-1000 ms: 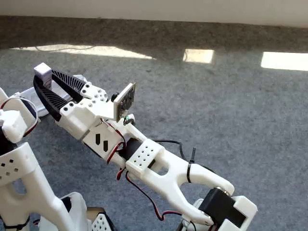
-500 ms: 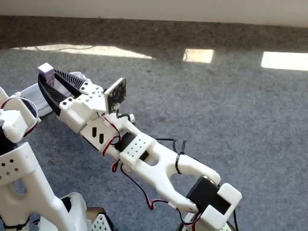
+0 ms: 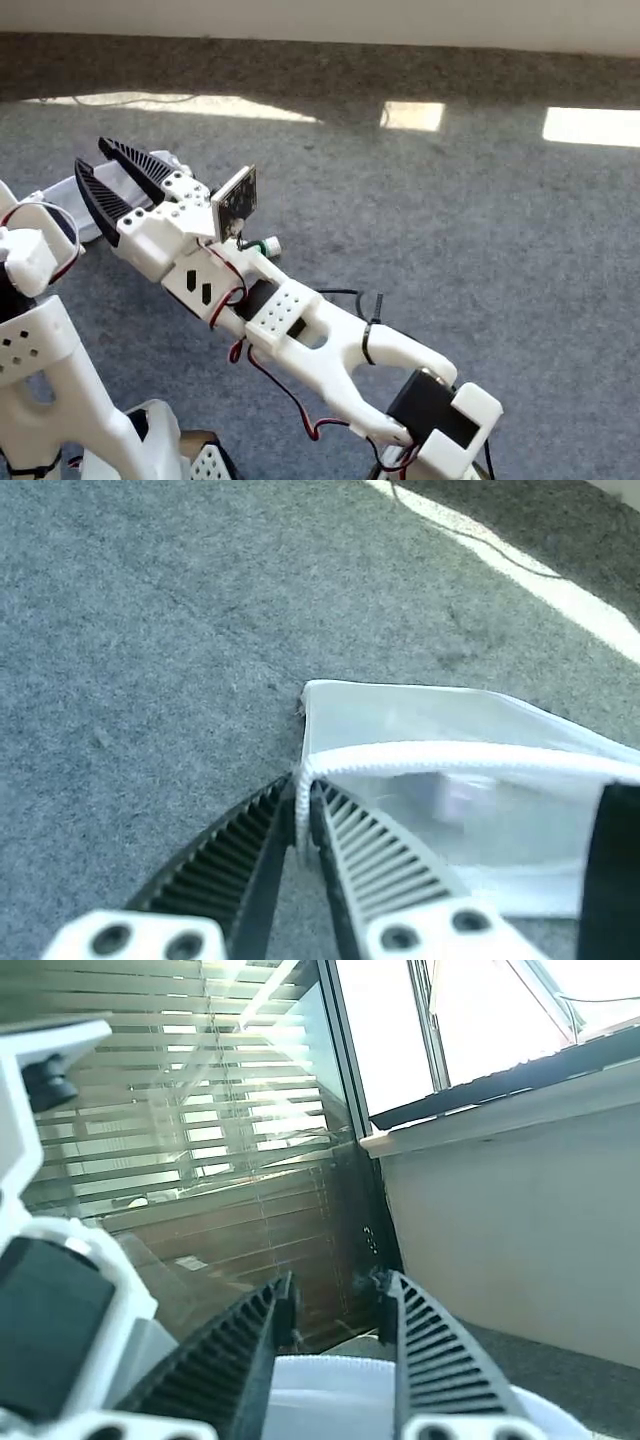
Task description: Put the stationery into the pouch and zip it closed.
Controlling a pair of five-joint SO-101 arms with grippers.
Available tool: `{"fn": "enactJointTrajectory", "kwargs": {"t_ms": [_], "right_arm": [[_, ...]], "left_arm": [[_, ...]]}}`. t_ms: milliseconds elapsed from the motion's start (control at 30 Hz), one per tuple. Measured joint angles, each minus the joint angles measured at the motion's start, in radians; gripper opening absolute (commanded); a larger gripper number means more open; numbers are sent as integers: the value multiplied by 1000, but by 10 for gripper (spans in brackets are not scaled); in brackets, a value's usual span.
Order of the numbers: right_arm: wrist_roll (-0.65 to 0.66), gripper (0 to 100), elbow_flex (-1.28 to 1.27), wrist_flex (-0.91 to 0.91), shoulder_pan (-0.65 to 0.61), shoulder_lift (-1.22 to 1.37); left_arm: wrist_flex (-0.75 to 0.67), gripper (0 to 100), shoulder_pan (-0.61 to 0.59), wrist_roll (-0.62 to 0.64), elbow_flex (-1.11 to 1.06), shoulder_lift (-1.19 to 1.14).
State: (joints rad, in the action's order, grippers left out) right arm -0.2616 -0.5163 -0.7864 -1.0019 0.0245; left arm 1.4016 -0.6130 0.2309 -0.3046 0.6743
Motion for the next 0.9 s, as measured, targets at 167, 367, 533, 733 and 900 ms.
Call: {"fn": "enactJointTrajectory", "kwargs": {"t_ms": [167,367,533,733,900], "right_arm": [[0,128,-48,0,0,-97],[0,127,-68,0,0,-155],[0,127,-68,0,0,-161],[0,127,-68,190,28,-218],[0,127,-68,414,69,-373]], "left_arm": [[0,7,0,0,0,0],[0,7,0,0,0,0],[0,7,0,0,0,0],[-9,7,0,0,-9,0],[-9,7,0,0,-9,0]]}}
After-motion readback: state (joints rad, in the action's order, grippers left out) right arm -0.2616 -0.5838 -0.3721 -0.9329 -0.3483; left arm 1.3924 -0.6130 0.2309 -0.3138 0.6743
